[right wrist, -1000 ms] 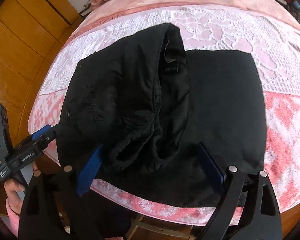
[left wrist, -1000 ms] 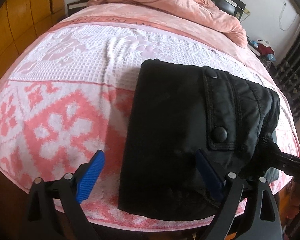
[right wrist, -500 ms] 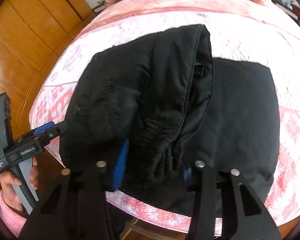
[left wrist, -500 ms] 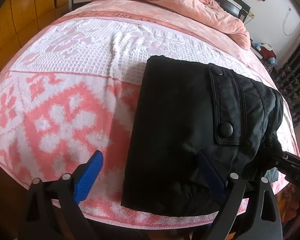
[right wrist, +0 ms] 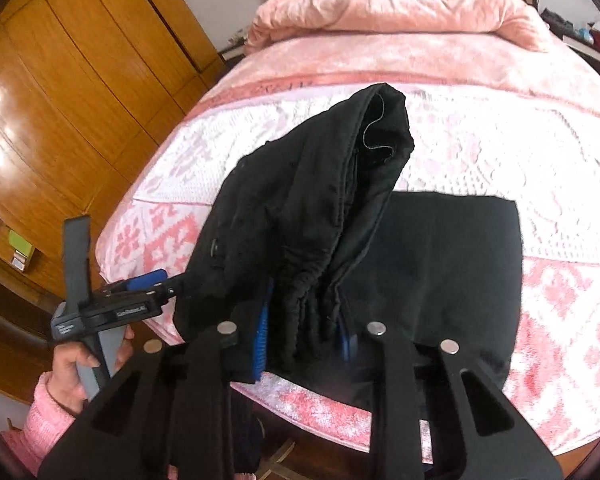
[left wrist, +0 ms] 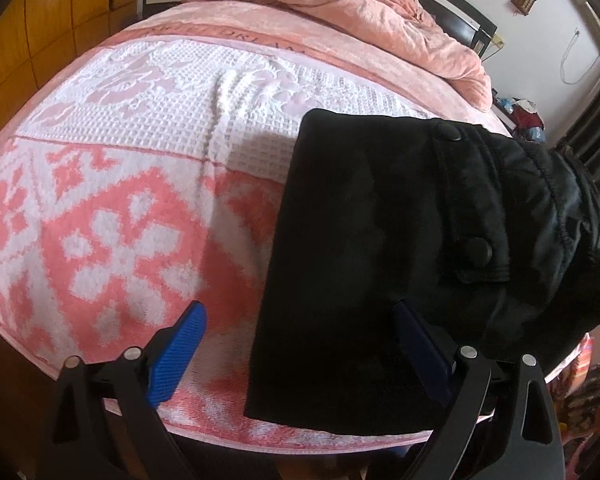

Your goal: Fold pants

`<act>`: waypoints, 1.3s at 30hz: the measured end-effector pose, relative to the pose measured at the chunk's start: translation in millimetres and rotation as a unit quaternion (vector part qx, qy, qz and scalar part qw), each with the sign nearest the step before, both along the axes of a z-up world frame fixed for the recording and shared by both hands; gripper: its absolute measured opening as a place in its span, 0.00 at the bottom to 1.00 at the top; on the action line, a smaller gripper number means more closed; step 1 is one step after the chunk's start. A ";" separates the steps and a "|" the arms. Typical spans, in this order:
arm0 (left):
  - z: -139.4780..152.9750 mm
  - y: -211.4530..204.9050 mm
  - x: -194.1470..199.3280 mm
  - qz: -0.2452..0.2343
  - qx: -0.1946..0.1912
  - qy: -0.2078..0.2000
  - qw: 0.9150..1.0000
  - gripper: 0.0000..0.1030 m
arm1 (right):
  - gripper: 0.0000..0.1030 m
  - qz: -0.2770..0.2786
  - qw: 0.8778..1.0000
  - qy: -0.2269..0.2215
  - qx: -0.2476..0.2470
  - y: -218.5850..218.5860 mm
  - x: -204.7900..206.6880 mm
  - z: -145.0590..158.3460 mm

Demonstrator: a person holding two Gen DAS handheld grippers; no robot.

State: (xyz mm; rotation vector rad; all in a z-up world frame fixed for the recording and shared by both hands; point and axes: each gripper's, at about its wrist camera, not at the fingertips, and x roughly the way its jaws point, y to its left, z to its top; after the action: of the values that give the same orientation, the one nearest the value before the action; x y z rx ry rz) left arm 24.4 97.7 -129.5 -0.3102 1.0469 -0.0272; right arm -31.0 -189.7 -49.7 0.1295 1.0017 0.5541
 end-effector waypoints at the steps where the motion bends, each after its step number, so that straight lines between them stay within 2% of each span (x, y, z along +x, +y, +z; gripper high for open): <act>1: 1.9 -1.4 0.0 -0.001 -0.001 -0.002 1.000 0.92 | 0.25 -0.002 1.000 -0.005 0.003 -3.4 3.3 2.4; 7: 10.4 -17.0 2.3 -0.017 0.006 -0.013 1.000 0.92 | 0.25 -0.022 0.999 -0.026 0.007 -41.4 -3.4 26.4; 17: 9.6 -43.0 6.9 -0.046 0.013 -0.010 0.999 0.92 | 0.25 -0.052 0.999 -0.014 0.005 -79.3 -5.1 22.8; 23: 9.1 -58.3 8.7 -0.063 0.012 -0.009 0.998 0.92 | 0.25 -0.068 0.997 0.010 -0.017 -95.2 -1.5 -0.3; 31: 2.8 -66.9 14.0 -0.073 0.015 0.000 0.997 0.92 | 0.26 -0.103 0.992 0.077 -0.018 -120.7 12.2 -63.5; 34: -1.1 -69.2 14.9 -0.074 0.018 0.004 0.997 0.92 | 0.27 -0.107 0.990 0.087 -0.018 -124.3 15.4 -80.1; 37: -3.7 -68.6 16.9 -0.075 0.020 0.007 0.997 0.92 | 0.29 -0.107 0.990 0.093 -0.016 -124.9 17.7 -88.3; 39: -4.2 -68.9 16.4 -0.076 0.019 0.008 0.997 0.92 | 0.35 -0.101 0.990 0.092 -0.022 -124.0 17.4 -88.3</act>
State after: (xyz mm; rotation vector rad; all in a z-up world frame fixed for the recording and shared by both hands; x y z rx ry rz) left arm 40.7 28.7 -133.7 -0.1964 1.0837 -0.1422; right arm -13.6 -313.8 -138.0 0.2437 1.1653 0.3394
